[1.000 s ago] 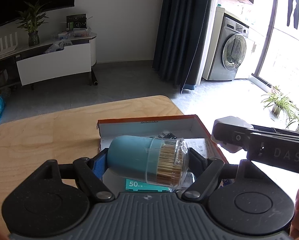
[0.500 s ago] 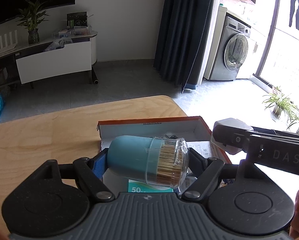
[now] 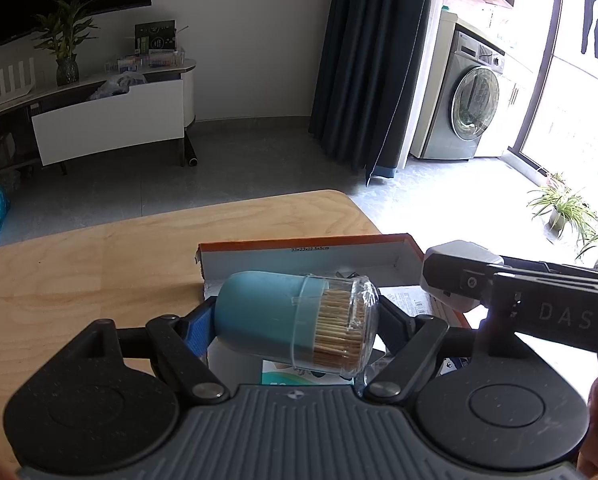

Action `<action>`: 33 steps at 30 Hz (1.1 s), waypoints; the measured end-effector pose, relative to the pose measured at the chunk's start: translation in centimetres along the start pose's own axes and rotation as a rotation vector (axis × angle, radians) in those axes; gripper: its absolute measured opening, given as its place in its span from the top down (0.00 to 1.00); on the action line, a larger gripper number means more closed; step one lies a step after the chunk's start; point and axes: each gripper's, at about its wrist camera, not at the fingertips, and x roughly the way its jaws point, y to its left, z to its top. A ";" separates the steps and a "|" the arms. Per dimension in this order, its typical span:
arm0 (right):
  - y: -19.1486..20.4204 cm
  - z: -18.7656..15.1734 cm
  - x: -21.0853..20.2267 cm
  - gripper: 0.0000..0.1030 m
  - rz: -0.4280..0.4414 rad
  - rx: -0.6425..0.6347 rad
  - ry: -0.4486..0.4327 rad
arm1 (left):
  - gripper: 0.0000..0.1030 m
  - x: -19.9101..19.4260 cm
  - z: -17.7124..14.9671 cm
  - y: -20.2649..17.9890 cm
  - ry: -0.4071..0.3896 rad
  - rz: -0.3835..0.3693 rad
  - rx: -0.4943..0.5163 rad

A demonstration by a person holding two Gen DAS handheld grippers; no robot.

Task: Organize rigid objects
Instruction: 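Lower the toothpick jar with left gripper while right gripper lowers the charger cube into the box, then open right gripper to drop the charger cube while left gripper releases the toothpick jar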

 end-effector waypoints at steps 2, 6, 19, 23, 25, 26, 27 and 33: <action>0.0 0.0 0.1 0.30 -0.002 0.001 0.002 | 0.21 0.1 0.1 0.2 0.001 0.000 -0.002; 0.1 0.2 0.3 0.30 -0.006 0.003 0.005 | 0.21 0.4 0.2 0.2 0.003 0.002 -0.003; 0.2 0.3 1.8 0.30 -0.021 0.002 0.026 | 0.21 1.3 0.4 0.8 0.010 0.008 -0.014; 0.3 0.4 2.4 0.30 -0.026 0.001 0.032 | 0.21 1.6 0.4 1.1 0.011 0.010 -0.022; 0.4 0.5 2.7 0.30 -0.031 -0.002 0.035 | 0.21 1.8 0.5 1.2 0.014 0.012 -0.025; 0.4 0.5 2.9 0.30 -0.033 -0.003 0.036 | 0.21 1.9 0.5 1.3 0.015 0.012 -0.026; 0.4 0.6 3.1 0.30 -0.035 -0.004 0.038 | 0.21 2.0 0.5 1.3 0.016 0.013 -0.026; 0.2 1.1 3.6 0.23 -0.041 0.010 -0.001 | 0.21 2.4 0.7 1.4 0.020 0.018 -0.024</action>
